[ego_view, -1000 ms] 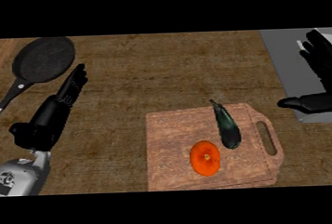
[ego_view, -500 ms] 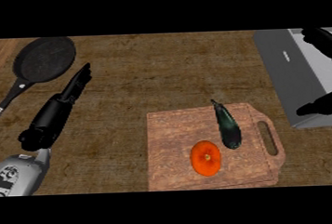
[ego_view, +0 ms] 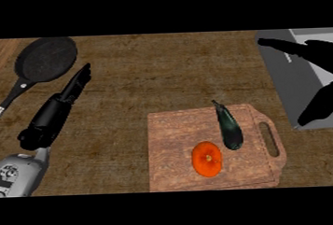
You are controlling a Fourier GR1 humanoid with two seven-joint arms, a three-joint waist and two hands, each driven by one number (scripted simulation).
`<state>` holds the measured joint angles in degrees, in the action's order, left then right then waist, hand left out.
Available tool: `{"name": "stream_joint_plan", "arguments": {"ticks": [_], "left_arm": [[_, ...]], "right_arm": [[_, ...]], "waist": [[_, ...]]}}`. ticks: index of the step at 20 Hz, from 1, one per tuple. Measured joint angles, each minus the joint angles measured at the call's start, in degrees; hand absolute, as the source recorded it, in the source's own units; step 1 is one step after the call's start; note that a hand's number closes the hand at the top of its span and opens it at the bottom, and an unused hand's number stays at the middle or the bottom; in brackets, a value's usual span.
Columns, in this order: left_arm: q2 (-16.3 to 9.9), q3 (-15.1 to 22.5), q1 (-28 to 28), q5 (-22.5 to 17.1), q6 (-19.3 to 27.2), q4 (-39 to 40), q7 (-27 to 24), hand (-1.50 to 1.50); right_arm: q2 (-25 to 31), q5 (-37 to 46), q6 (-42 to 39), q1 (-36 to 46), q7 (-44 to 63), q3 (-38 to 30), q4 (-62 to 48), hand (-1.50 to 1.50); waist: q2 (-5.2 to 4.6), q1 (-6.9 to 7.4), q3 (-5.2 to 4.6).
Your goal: Pick the eggplant from the cutting board and place it in the cardboard box
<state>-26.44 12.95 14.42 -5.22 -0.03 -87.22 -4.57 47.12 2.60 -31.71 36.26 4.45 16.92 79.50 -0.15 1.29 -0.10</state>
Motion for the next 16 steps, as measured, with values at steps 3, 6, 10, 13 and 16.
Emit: {"name": "stream_joint_plan", "arguments": {"ticks": [3, 6, 10, 13, 16], "left_arm": [[-0.4, -0.9, -0.2, -0.5, -1.1, -0.3, 0.0, 0.0], [0.4, -1.2, 0.9, 0.3, -0.9, 0.9, 0.1, 0.0], [0.8, -1.6, -0.2, 0.8, -1.4, 0.3, 0.0, 0.0], [1.5, -2.1, -0.9, 1.4, -1.6, 0.2, -0.3, 0.0], [2.2, -2.7, -0.5, 2.0, -2.2, 1.5, -0.6, 0.0]], "right_arm": [[-2.5, 1.0, -4.2, 3.7, 5.2, 3.4, 0.8, -1.5], [-4.3, 1.5, -8.6, 7.4, 11.0, 5.7, 2.2, -1.5], [-8.8, 2.0, -12.3, 9.9, 19.7, 8.0, 3.6, -1.5], [-12.1, 1.2, -14.5, 10.4, 26.2, 8.5, 4.4, -1.5], [-15.2, 0.6, -15.2, 10.2, 32.0, 8.4, 5.6, -1.5]], "waist": [[0.08, -0.02, 0.0], [0.14, -0.46, -0.01], [0.24, -0.7, 0.01], [0.27, -0.94, 0.03], [0.27, -1.16, 0.04]]}}
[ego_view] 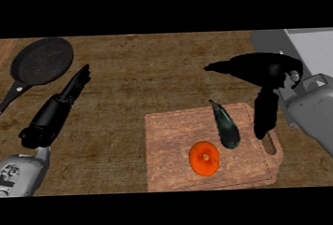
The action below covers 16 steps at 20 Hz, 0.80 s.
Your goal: Pick the eggplant from the cutting board and place it in the cardboard box
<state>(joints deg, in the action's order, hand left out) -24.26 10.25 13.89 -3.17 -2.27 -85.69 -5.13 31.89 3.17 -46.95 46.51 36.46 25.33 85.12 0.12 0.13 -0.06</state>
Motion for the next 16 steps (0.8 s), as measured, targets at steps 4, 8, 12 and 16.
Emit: {"name": "stream_joint_plan", "arguments": {"ticks": [4, 8, 12, 16], "left_arm": [[0.1, -1.2, -1.6, 0.6, -0.9, -1.8, 0.1, 0.0], [0.6, -2.4, -2.1, 1.6, -1.7, -1.1, -1.5, 0.0], [2.1, -2.8, -1.0, 2.6, -2.1, -0.8, -0.4, 0.0], [3.1, -3.5, -1.5, 3.6, -2.8, -1.5, 0.0, 0.0]], "right_arm": [[-3.4, -0.1, -0.6, -1.5, 4.7, -0.2, 1.1, -1.5], [-4.7, 3.0, -1.1, -2.9, 5.7, -0.1, 1.7, -1.5], [-5.7, 7.2, -1.1, -6.0, 6.0, 0.3, 3.7, -1.5], [-8.9, 12.7, -0.8, -5.6, 3.9, 0.4, 0.1, -1.5]], "waist": [[0.01, 0.03, 0.02], [-0.06, 0.03, 0.04], [-0.07, -0.08, 0.05], [-0.13, 0.17, 0.06]]}}
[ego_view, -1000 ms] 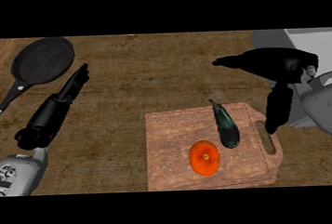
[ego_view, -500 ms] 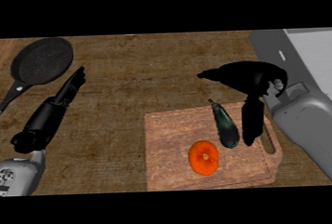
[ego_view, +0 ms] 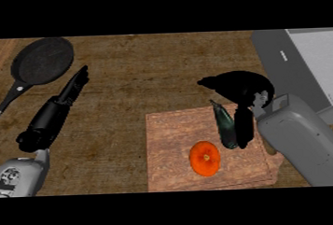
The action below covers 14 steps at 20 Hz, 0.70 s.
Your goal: Pick the eggplant from the cutting board and place it in the cardboard box
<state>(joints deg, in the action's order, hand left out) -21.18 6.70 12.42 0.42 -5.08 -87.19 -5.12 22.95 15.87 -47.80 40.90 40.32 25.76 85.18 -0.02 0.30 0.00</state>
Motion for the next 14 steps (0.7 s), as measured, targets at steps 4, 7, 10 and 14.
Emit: {"name": "stream_joint_plan", "arguments": {"ticks": [4, 7, 10, 14], "left_arm": [[0.6, -0.9, 0.1, 0.8, -1.2, 0.5, -0.3, 0.0], [0.8, -1.8, -0.3, 0.7, -2.2, -1.4, 1.2, 0.0], [1.2, -2.6, -0.3, 1.6, -2.8, -0.2, -0.1, 0.0], [2.7, -3.1, 0.6, 2.8, -3.2, 0.2, 0.5, 0.0]], "right_arm": [[-0.3, 4.3, -0.9, -1.0, -2.7, 0.0, -0.9, -1.5], [-1.3, 7.9, -0.9, -2.1, -4.0, 0.4, -2.1, -1.5], [-2.4, 11.9, -0.4, -2.5, -6.6, 0.7, -4.7, -1.5], [-3.0, 15.2, -0.3, -4.0, -10.5, -0.3, -5.8, -1.5]], "waist": [[0.0, -0.07, 0.0], [0.01, -0.02, 0.01], [-0.02, 0.0, 0.0], [-0.02, -0.09, 0.01]]}}
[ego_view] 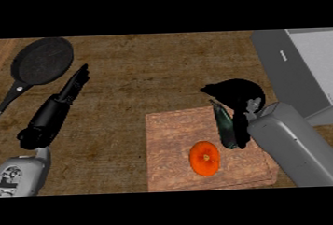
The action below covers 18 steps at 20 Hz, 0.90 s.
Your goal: Pick the eggplant from the cutting board and place it in the cardboard box
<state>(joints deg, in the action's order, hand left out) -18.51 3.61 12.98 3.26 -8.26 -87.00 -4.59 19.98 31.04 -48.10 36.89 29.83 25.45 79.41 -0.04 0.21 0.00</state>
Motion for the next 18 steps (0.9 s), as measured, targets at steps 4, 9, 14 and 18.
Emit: {"name": "stream_joint_plan", "arguments": {"ticks": [4, 9, 14, 18], "left_arm": [[0.6, -0.8, -0.5, 0.5, -0.7, -1.1, 0.6, 0.0], [0.9, -2.3, 0.0, 0.6, -2.4, -0.8, 0.6, 0.0], [2.1, -2.3, -1.0, 2.2, -2.7, -2.5, 1.3, 0.0], [2.4, -3.3, -1.4, 2.4, -3.7, -2.4, 0.6, 0.0]], "right_arm": [[-1.6, 2.4, 0.2, -1.2, -2.1, -1.0, -1.1, -1.5], [-2.8, 6.8, 0.7, -2.1, -4.3, -1.2, -3.6, -1.5], [-2.5, 11.2, 2.0, -3.3, -7.3, -1.8, -5.5, -1.5], [-3.0, 14.0, 3.1, -3.2, -10.6, -3.0, -9.3, -1.5]], "waist": [[0.03, 0.02, -0.01], [0.02, 0.01, -0.01], [0.04, 0.02, 0.0], [0.01, 0.06, 0.0]]}}
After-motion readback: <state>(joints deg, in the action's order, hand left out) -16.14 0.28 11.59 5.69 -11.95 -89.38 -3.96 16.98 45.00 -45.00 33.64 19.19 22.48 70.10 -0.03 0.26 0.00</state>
